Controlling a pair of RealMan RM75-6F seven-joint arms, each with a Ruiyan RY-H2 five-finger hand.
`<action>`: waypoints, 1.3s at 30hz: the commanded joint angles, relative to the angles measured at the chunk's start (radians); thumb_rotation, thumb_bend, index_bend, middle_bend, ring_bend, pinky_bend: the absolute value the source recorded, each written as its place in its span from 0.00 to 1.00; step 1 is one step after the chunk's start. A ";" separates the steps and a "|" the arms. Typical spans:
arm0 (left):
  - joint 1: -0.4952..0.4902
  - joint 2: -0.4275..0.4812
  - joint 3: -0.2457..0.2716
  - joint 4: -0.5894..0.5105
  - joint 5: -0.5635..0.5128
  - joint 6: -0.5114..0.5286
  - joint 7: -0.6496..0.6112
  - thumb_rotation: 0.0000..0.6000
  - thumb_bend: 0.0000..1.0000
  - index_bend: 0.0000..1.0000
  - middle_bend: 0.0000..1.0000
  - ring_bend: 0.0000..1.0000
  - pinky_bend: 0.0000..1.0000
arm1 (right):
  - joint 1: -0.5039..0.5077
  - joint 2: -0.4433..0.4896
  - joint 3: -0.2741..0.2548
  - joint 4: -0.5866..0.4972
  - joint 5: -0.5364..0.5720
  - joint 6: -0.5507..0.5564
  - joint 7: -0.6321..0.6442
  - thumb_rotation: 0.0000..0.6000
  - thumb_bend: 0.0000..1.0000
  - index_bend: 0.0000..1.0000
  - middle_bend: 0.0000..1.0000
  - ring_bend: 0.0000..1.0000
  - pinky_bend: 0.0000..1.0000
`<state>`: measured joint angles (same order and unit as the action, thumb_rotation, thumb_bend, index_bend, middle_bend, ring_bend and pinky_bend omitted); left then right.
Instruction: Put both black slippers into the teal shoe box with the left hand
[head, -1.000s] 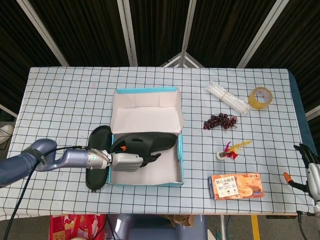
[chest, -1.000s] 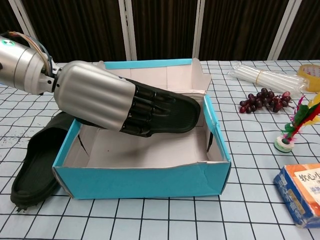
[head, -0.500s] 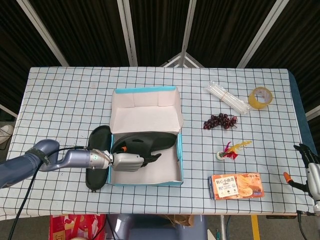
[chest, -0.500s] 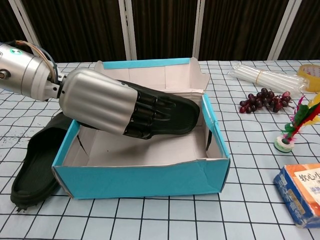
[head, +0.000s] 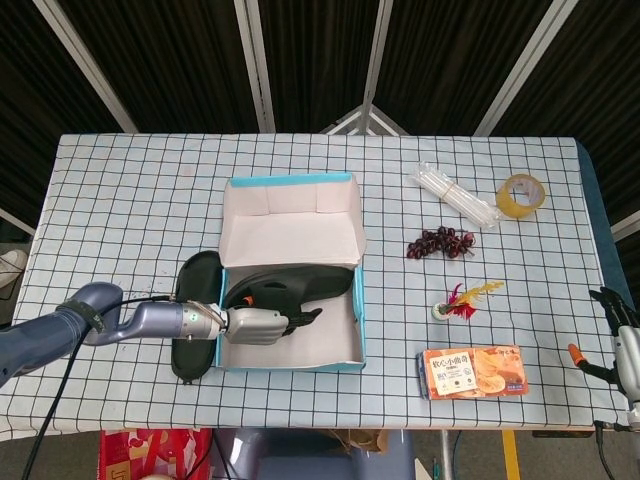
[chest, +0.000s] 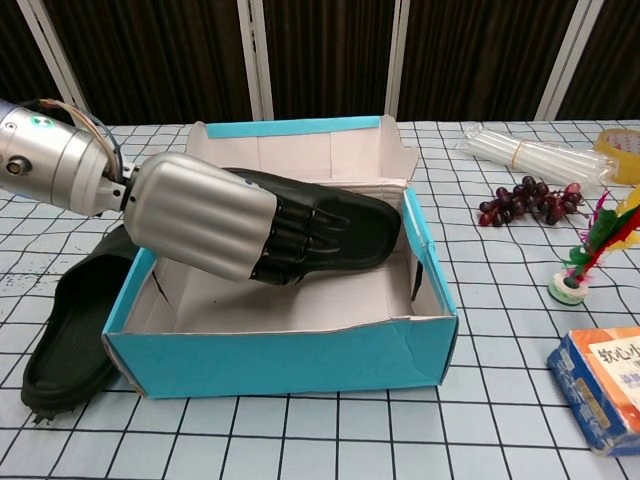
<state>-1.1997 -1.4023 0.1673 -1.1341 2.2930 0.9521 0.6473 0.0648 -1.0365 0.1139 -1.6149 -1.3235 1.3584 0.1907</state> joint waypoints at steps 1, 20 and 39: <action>0.001 -0.005 0.004 0.003 -0.002 -0.001 -0.001 1.00 0.53 0.50 0.56 0.07 0.03 | 0.000 0.000 0.001 0.000 0.001 0.000 0.000 1.00 0.31 0.15 0.11 0.18 0.19; 0.010 -0.035 0.027 0.021 -0.037 -0.010 -0.021 1.00 0.53 0.49 0.56 0.07 0.03 | 0.000 0.000 0.005 -0.001 0.017 -0.006 -0.013 1.00 0.31 0.15 0.11 0.18 0.19; 0.020 -0.076 0.060 0.098 -0.023 0.043 -0.030 1.00 0.53 0.49 0.56 0.07 0.03 | -0.001 0.000 0.008 -0.004 0.030 -0.010 -0.022 1.00 0.31 0.15 0.11 0.18 0.19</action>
<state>-1.1816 -1.4772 0.2271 -1.0381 2.2723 0.9930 0.6167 0.0638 -1.0369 0.1224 -1.6187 -1.2939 1.3483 0.1693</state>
